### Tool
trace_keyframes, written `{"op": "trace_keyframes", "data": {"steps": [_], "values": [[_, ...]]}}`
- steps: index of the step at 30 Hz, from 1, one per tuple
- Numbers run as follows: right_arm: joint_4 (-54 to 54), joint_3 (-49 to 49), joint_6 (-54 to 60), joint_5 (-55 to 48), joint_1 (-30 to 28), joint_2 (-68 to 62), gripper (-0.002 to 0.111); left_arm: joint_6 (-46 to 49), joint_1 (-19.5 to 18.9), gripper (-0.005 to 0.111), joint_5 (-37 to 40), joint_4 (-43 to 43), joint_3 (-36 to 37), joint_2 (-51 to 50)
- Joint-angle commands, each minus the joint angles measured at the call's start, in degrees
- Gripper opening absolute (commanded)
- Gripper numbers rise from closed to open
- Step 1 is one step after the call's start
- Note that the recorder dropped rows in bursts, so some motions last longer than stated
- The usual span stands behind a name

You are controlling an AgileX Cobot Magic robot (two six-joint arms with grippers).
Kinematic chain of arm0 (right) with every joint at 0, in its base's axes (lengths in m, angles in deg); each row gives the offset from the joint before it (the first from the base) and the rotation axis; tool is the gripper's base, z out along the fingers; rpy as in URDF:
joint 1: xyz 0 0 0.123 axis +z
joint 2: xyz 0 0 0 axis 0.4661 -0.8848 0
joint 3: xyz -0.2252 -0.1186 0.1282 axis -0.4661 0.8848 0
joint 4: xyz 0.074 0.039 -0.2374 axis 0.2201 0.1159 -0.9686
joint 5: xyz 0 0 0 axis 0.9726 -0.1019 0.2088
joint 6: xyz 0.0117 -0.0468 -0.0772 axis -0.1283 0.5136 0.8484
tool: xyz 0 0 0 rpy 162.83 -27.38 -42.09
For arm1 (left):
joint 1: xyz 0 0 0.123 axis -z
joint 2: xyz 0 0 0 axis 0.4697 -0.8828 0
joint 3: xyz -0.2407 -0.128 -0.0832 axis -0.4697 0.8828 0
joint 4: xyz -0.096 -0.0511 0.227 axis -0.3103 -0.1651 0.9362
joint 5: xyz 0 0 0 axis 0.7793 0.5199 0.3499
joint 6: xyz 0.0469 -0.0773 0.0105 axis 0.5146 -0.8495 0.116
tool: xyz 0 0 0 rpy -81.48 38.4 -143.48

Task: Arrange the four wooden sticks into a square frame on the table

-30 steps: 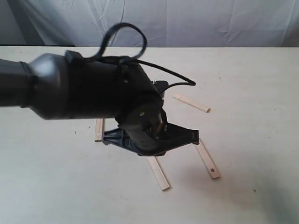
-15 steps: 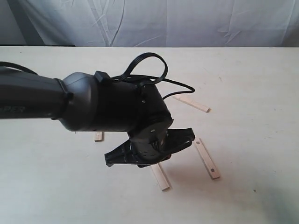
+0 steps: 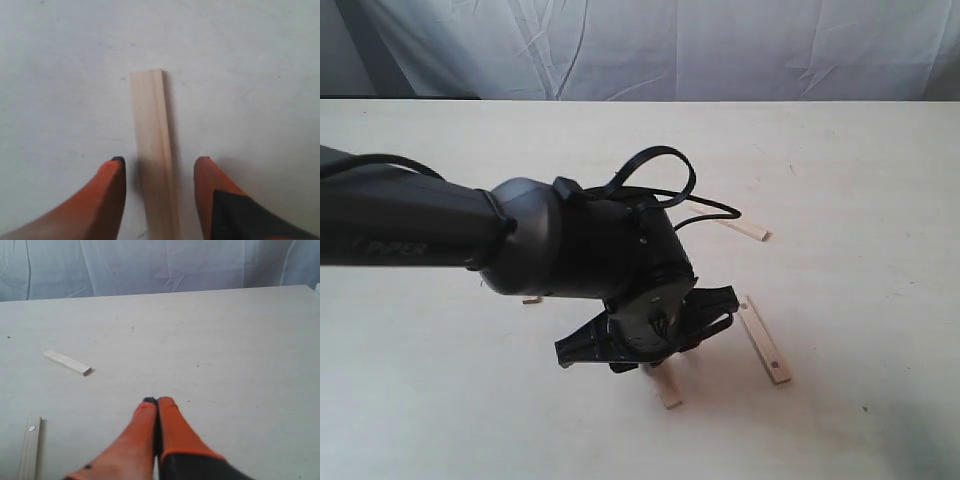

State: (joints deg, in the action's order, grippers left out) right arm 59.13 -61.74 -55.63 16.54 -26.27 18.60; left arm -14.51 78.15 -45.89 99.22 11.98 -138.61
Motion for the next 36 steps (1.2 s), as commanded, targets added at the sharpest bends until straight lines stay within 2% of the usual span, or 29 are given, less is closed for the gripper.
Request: {"op": "trace_keyframes", "data": {"steps": [1, 8, 12, 17, 19, 23, 27, 31, 36], "values": [[-0.01, 0.09, 0.12, 0.8, -0.32, 0.35, 0.0, 0.16, 0.19, 0.043, -0.31, -1.02, -0.29, -1.13], [-0.01, 0.09, 0.12, 0.8, -0.32, 0.35, 0.0, 1.27, 0.19, 0.038, 0.01, -0.92, -0.29, -1.83], [-0.01, 0.09, 0.12, 0.8, -0.32, 0.35, 0.0, 2.78, 0.19, 0.027, 0.76, -2.31, -0.29, -2.91], [-0.01, 0.09, 0.12, 0.8, -0.32, 0.35, 0.0, 4.93, 0.19, 0.008, 0.76, -1.88, -0.71, -2.25], [-0.01, 0.09, 0.12, 0.8, -0.32, 0.35, 0.0, 9.03, -0.13, 0.0, 0.76, -0.32, -1.75, -1.22], [-0.01, 0.09, 0.12, 0.8, -0.32, 0.35, 0.0, 19.34, -2.02, 0.0, 1.03, 3.47, -4.82, 1.66], [-0.01, 0.09, 0.12, 0.8, -0.32, 0.35, 0.0, 33.09, -6.46, 0.0, 1.71, 4.01, -9.6, 3.93], [-0.01, 0.09, 0.12, 0.8, -0.32, 0.35, 0.0, 50.78, -12.47, 0.0, 5.01, -2.44, -15.94, 4.0], [0.15, 0.09, 0.12, 0.8, -0.32, 0.35, 0.0, 68.22, -19.17, 0.0, 7.44, -12.31, -21.5, 1.49]]}}
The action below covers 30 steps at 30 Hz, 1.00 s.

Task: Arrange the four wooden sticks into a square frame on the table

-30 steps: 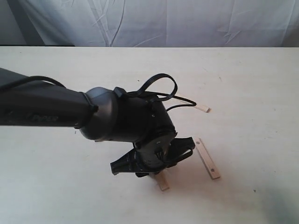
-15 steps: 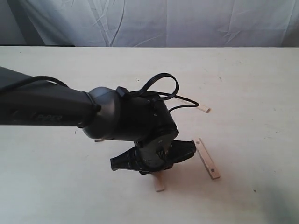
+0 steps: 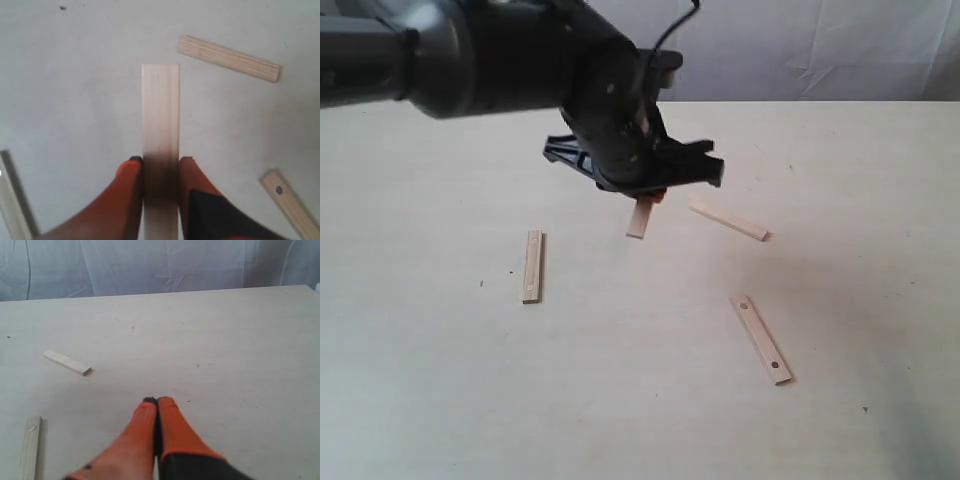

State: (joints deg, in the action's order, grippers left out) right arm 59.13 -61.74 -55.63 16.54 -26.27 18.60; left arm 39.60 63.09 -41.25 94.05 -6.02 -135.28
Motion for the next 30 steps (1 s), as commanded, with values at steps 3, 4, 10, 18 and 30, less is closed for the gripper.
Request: {"op": "trace_keyframes", "data": {"steps": [3, 4, 10, 18, 30], "values": [[0.15, 0.09, 0.12, 0.8, -0.32, 0.35, 0.0, 22.29, -5.47, 0.0, 4.48, -8.8, -6.79, -5.21], [0.15, 0.09, 0.12, 0.8, -0.32, 0.35, 0.0, 24.31, -5.56, 0.0, 4.58, -8.02, -7.92, -6.58], [0.15, 0.09, 0.12, 0.8, -0.32, 0.35, 0.0, 32.81, -5.31, 0.0, 4.7, -8.51, -16.31, -17.68], [0.15, 0.09, 0.12, 0.8, -0.32, 0.35, 0.0, 38.78, -5.22, 0.0, 2.54, -16.71, -22.07, -24.11], [0.15, 0.09, 0.12, 0.8, -0.32, 0.35, 0.0, 38.78, -5.22, 0.0, -1.39, -15.59, -22.07, -25.06]]}}
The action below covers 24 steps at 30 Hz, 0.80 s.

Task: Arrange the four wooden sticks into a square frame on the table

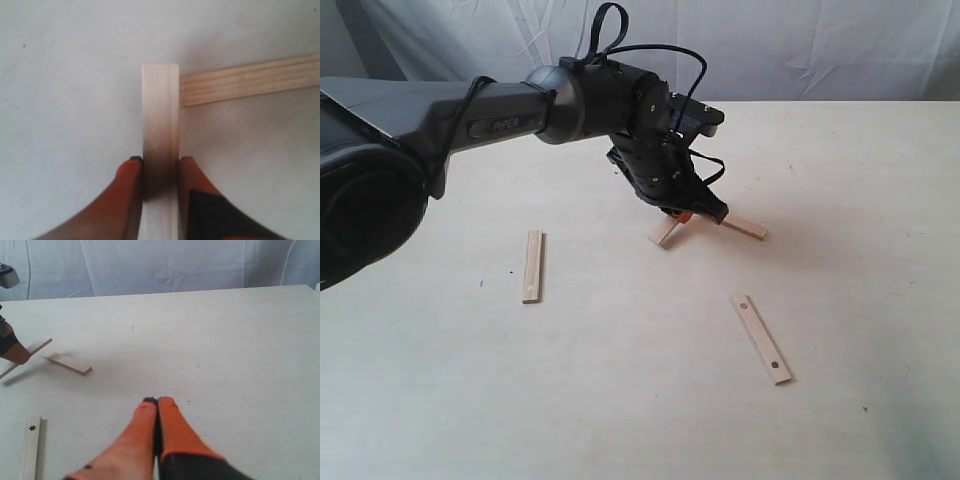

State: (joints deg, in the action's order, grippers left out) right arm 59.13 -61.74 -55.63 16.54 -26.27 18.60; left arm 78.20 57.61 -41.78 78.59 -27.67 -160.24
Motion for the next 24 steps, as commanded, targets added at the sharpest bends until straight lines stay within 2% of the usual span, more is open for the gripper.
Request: {"op": "trace_keyframes", "data": {"steps": [1, 9, 14, 18, 24], "values": [[0.15, 0.09, 0.12, 0.8, -0.32, 0.35, 0.0, 0.18, 0.26, 0.0, -0.86, -0.52, -0.42, -0.23], [0.15, 0.09, 0.12, 0.8, -0.32, 0.35, 0.0, 0.18, 0.26, 0.002, -1.11, -0.52, -0.42, -0.23], [0.15, 0.09, 0.12, 0.8, -0.32, 0.35, 0.0, 0.18, 0.26, 0.029, -1.11, -0.52, -0.42, -0.23], [0.15, 0.09, 0.12, 0.8, -0.32, 0.35, 0.0, -0.03, 0.26, 0.03, -0.09, -0.41, -0.42, -0.02], [0.15, 0.09, 0.12, 0.8, -0.32, 0.35, 0.0, -0.03, 0.26, 0.028, 5.53, -1.21, -0.42, 4.55]]}}
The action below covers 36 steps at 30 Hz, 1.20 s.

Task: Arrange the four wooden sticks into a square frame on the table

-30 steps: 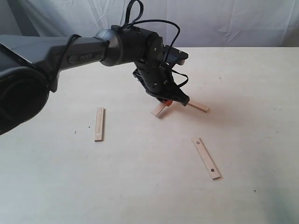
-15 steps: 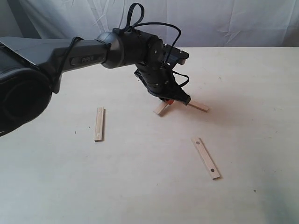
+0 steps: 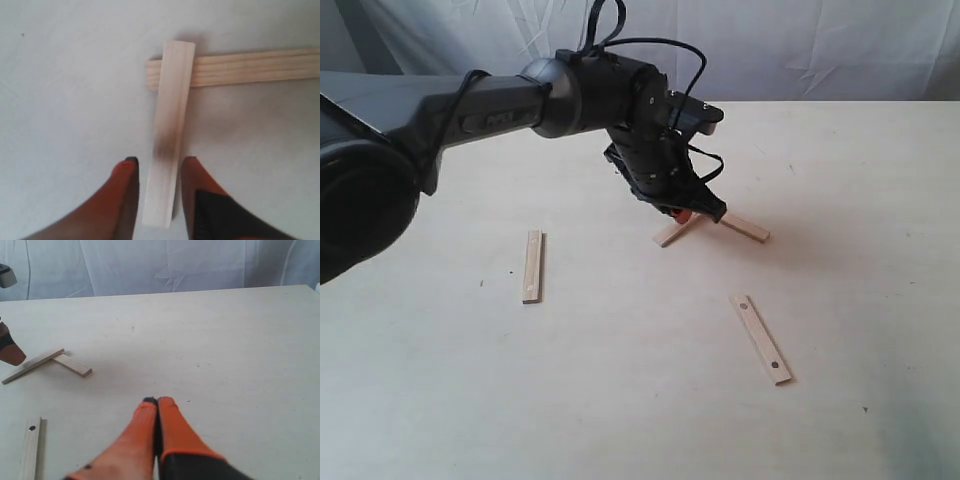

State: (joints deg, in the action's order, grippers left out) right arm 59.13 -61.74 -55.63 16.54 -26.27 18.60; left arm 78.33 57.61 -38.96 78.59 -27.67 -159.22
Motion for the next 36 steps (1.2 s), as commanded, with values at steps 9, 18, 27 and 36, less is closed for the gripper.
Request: {"op": "trace_keyframes", "data": {"steps": [9, 18, 27, 36], "values": [[0.15, 0.09, 0.12, 0.8, -0.32, 0.35, 0.0, -0.68, 0.26, 0.0, 11.86, -2.19, -0.42, 9.77], [0.15, 0.09, 0.12, 0.8, -0.32, 0.35, 0.0, -2.27, 5.77, 0.0, 18.64, 0.86, -0.42, 11.33], [-0.06, 0.09, 0.12, 0.8, -0.32, 0.35, 0.0, 16.17, 11.76, 0.0, 20.09, 1.28, -0.42, 11.33], [-0.06, 0.09, 0.12, 0.8, -0.32, 0.35, 0.0, 18.92, 11.51, 0.0, 21.14, -6.81, -0.42, 10.53]]}}
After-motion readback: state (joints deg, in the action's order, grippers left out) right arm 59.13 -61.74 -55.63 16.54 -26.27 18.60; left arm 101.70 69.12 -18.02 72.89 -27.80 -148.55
